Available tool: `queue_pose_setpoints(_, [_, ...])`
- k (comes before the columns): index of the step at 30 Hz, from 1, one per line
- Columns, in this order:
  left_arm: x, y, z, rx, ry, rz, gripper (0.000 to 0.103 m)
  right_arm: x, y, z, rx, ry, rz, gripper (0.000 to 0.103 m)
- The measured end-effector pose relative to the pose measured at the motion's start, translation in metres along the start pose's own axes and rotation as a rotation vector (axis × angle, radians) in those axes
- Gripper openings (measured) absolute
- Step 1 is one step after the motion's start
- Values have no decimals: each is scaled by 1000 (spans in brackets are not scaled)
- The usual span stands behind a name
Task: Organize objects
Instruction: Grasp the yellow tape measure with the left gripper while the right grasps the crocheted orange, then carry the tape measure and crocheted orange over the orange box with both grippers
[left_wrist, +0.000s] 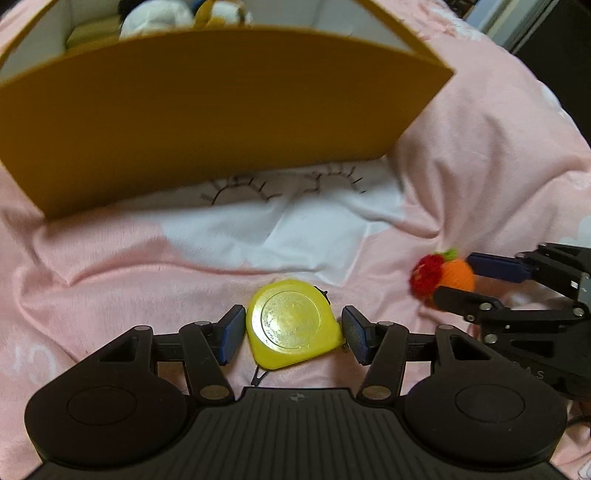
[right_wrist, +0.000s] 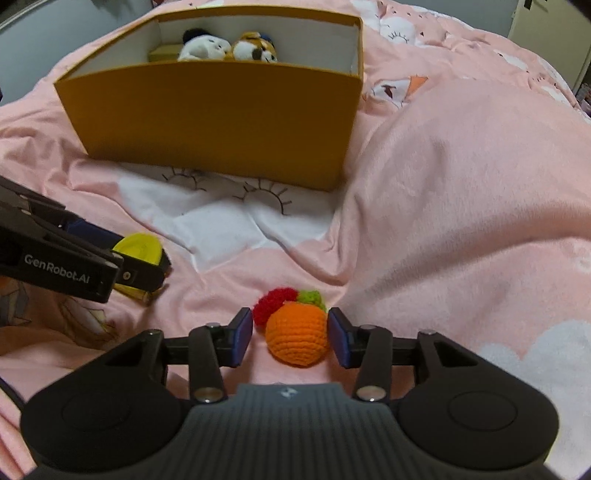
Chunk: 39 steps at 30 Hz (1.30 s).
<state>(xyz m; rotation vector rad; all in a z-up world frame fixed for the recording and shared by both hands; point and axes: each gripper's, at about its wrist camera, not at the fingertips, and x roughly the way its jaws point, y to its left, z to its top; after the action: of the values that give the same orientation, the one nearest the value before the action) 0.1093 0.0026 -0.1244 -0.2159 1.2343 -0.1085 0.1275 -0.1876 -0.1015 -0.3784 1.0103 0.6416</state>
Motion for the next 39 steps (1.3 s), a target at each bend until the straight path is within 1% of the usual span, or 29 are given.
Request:
queue_pose_setpoints(1, [1,1,-1,-10,4,6,71,2,-1,0,3,6,-7,50])
queue_pose_setpoints(3, [0,2,-3,-26,13,19,71,7,-2,0,12,16,-18,50])
queue_pose_setpoints(6, [-1,0,-5,-62,34,56,71,14,-5,-1,31,45,4,49])
queue_pose_setpoints(8, [-2,2,-6,-100,38,60,71,15,-6,-1,41,57,6,48])
queue_pose_setpoints(9, [-2,2,-6,-102,37,62,71,16,-7,-1,43,57,3,47])
queue_pose_setpoints(10, [-1,2,-6,-103,37,66,70,16,-7,-1,45,57,1,44])
queue_pose_setpoints(12, [-2,3,-8,-108,30,63,63,15,-7,-1,50,55,3,44])
queue_pose_setpoints(17, [-9,1,-9,-95,-2,56,62,13,-7,-2,51,46,4,43])
queue_pose_setpoints(21, [-21,2,-6,-88,-63,14,62,2,-7,0,57,8,22,43])
queue_pose_setpoints(26, [-50,-1,5,-63,-173,-44,62,-18,-4,14,38,-65,46,43])
queue_pose_setpoints(30, [-77,-8,20,-45,-264,-69,62,-44,5,38,-36,-161,41,43])
queue_pose_setpoints(34, [-100,-14,38,-28,-366,-71,62,-71,11,68,-116,-262,19,43])
queue_pose_setpoints(39, [-118,-13,67,-28,-439,-63,62,-87,13,106,-216,-330,-19,43])
